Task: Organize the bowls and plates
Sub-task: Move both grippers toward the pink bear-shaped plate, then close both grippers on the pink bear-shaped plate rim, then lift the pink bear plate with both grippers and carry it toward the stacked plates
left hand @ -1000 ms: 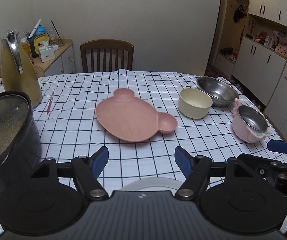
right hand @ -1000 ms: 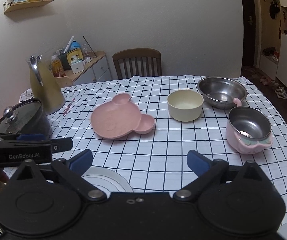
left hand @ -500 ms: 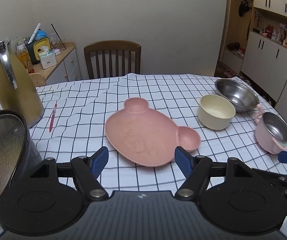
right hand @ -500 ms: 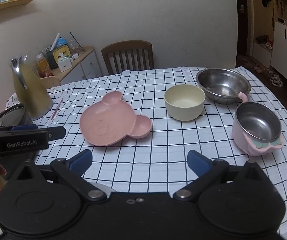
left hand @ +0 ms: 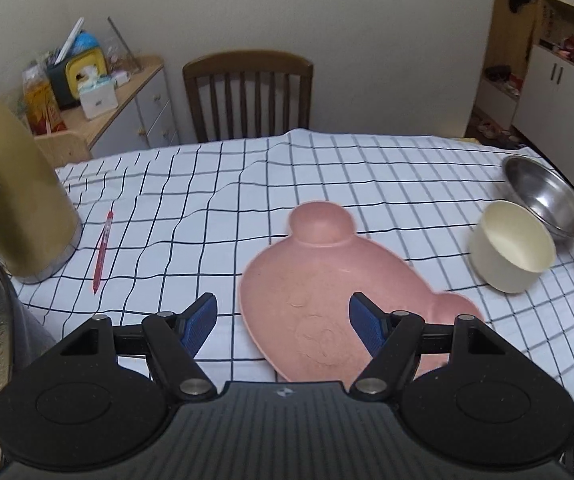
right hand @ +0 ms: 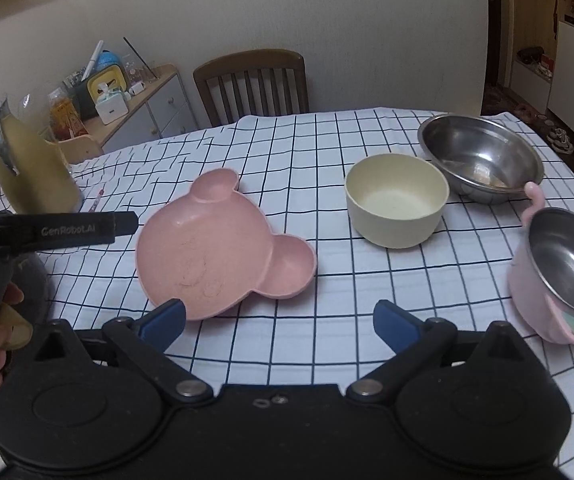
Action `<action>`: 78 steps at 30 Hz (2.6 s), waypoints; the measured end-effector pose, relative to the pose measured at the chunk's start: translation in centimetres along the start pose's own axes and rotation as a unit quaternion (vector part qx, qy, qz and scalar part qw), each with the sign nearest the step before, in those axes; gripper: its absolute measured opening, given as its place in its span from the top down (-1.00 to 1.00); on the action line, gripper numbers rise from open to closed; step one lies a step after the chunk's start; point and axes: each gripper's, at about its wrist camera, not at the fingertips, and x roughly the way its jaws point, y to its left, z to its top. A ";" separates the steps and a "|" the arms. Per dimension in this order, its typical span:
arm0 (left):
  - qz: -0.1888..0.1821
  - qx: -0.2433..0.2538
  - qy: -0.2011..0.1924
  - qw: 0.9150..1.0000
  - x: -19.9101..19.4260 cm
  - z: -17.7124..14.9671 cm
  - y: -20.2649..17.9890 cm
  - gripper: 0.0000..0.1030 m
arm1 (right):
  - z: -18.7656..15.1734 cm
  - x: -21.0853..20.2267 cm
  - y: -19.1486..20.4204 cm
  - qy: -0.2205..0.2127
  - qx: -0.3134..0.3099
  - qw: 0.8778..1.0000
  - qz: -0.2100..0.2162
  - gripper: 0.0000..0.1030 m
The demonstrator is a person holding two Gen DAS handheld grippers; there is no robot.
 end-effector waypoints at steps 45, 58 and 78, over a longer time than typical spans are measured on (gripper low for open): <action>-0.047 -0.037 0.111 0.992 12.8 3.5 3.3 0.49 | 2.1 11.4 0.4 0.154 0.090 0.983 0.045 0.64; -0.083 -0.002 0.143 0.986 9.2 -0.2 1.3 0.68 | 2.1 10.0 -3.6 0.152 0.035 0.986 0.050 0.73; -0.086 -0.005 0.134 0.987 6.7 -1.6 0.5 0.73 | 1.8 8.2 -4.9 0.151 -0.016 0.986 0.067 0.74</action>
